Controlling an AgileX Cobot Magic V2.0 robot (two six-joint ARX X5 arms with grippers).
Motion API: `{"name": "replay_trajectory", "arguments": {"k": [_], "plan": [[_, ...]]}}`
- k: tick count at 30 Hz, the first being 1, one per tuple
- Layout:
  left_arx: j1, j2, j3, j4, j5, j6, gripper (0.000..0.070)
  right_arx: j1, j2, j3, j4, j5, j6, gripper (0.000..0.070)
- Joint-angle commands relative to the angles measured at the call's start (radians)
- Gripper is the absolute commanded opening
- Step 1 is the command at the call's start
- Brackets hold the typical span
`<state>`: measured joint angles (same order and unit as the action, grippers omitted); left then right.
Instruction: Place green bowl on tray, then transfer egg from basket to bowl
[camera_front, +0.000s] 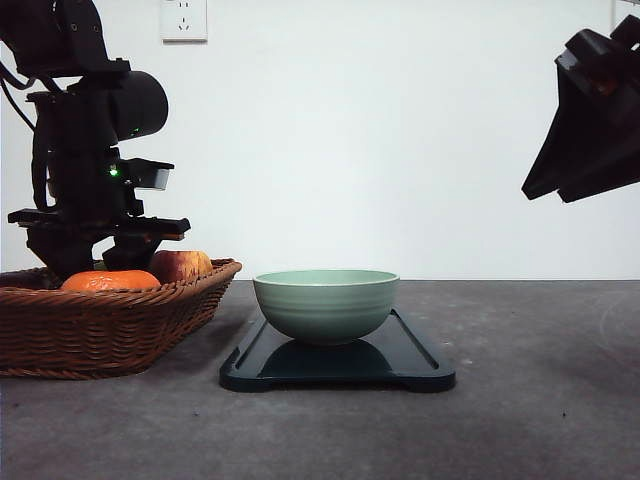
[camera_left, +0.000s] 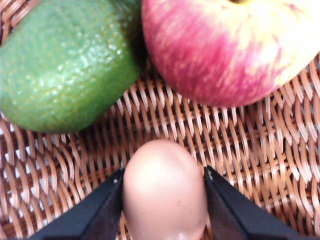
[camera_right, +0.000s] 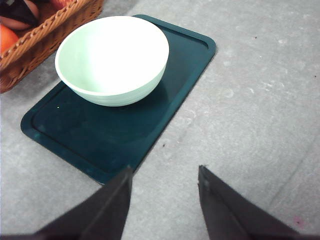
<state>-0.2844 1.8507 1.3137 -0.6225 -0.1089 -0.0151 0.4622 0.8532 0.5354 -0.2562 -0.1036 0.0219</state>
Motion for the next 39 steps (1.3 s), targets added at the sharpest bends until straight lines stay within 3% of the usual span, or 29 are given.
{"name": "replay_trajectory", "arguments": {"k": [1,11,15,20,23,26,34,39], "plan": [[-0.001,0.009,0.021,-0.014,-0.005,-0.003,0.0181,0.005,0.008,0.005,0.01,0.0,-0.008,0.026],[-0.001,-0.153,0.021,-0.035,-0.004,0.003,0.0182,0.005,0.008,0.005,0.009,0.0,-0.008,0.026],[-0.006,-0.243,0.021,-0.029,0.012,-0.033,0.0184,0.005,0.008,0.005,0.01,0.0,-0.008,0.026],[-0.03,-0.33,0.021,0.038,0.21,-0.083,0.0186,0.005,0.008,0.005,0.021,0.0,-0.008,0.026],[-0.055,-0.35,0.021,0.122,0.327,-0.154,0.0186,0.005,0.008,0.005,0.025,0.0,-0.008,0.026],[-0.093,-0.349,0.021,0.214,0.367,-0.219,0.0186,0.005,0.008,0.005,0.024,0.0,-0.008,0.026],[-0.236,-0.297,0.021,0.416,0.317,-0.221,0.0186,0.005,0.008,0.005,0.024,0.0,-0.008,0.026],[-0.323,-0.227,0.021,0.432,0.154,-0.172,0.0186,0.005,0.008,0.005,0.024,0.0,-0.008,0.026]]}}
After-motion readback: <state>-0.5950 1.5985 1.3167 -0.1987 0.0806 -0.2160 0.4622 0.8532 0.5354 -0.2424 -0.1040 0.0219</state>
